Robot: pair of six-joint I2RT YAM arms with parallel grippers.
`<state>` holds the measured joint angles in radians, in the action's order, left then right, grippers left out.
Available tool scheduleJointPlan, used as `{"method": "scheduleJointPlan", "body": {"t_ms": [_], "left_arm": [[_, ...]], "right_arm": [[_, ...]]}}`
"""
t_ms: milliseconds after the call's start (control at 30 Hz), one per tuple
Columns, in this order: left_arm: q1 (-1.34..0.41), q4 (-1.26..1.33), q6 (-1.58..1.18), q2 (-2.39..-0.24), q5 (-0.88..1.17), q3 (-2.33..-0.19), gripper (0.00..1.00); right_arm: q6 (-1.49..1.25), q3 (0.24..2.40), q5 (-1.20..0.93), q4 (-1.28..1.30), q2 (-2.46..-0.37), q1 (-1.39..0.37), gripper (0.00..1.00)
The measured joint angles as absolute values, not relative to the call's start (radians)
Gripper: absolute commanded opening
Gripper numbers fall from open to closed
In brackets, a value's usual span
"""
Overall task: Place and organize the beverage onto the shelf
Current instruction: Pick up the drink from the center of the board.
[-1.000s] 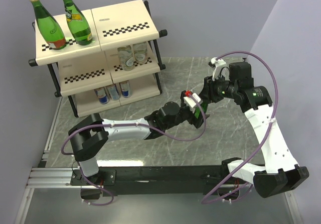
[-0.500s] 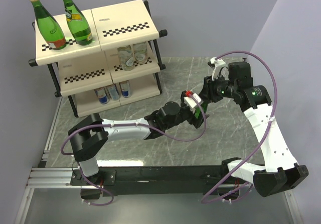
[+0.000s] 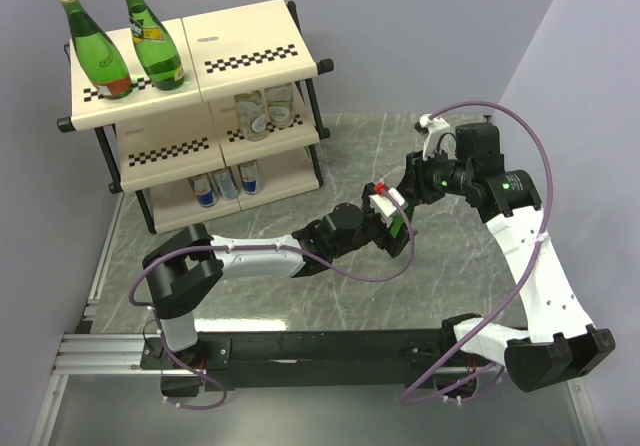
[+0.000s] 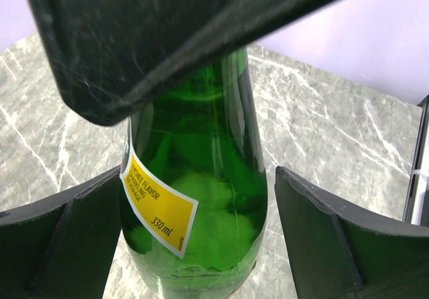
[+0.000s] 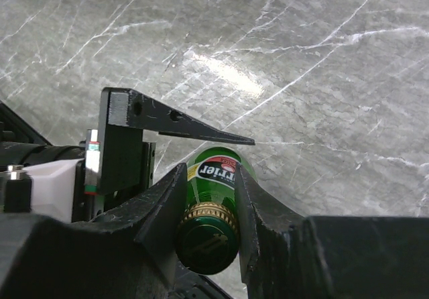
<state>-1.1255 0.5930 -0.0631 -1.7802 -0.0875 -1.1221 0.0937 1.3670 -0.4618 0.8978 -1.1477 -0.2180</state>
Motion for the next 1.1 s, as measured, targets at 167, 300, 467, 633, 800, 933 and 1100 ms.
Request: {"method": "scheduleJointPlan", "body": {"t_ms": [167,300,467,633,800,933,1100], "left_arm": [[-1.126,0.589,-0.063,-1.782,-0.088,-1.123,0.87],[-1.125,0.584,-0.062,-1.782,-0.092,-1.128,0.54],[-1.122,0.568,-0.062,-1.782,-0.083,-1.136,0.0],[-1.122,0.577,-0.064,-1.782,-0.089,-1.134,0.0],[-1.122,0.617,-0.066,-1.757,-0.104,-1.09,0.0],[-1.122,0.603,-0.072,-1.741,-0.111,-1.037,0.0],[-1.118,0.557,-0.075,-1.741,-0.113,-0.979,0.0]], "right_arm": [[0.094,1.367,-0.462,0.898,-1.148,-0.217,0.0],[0.093,1.367,-0.462,0.898,-1.148,-0.216,0.0],[0.092,1.367,-0.462,0.896,-1.148,-0.215,0.0],[0.089,1.367,-0.466,0.891,-1.148,-0.212,0.01],[0.076,1.361,-0.499,0.875,-1.148,-0.211,0.5],[0.06,1.36,-0.536,0.825,-1.144,-0.21,0.68],[0.049,1.36,-0.544,0.792,-1.126,-0.21,0.75]]}}
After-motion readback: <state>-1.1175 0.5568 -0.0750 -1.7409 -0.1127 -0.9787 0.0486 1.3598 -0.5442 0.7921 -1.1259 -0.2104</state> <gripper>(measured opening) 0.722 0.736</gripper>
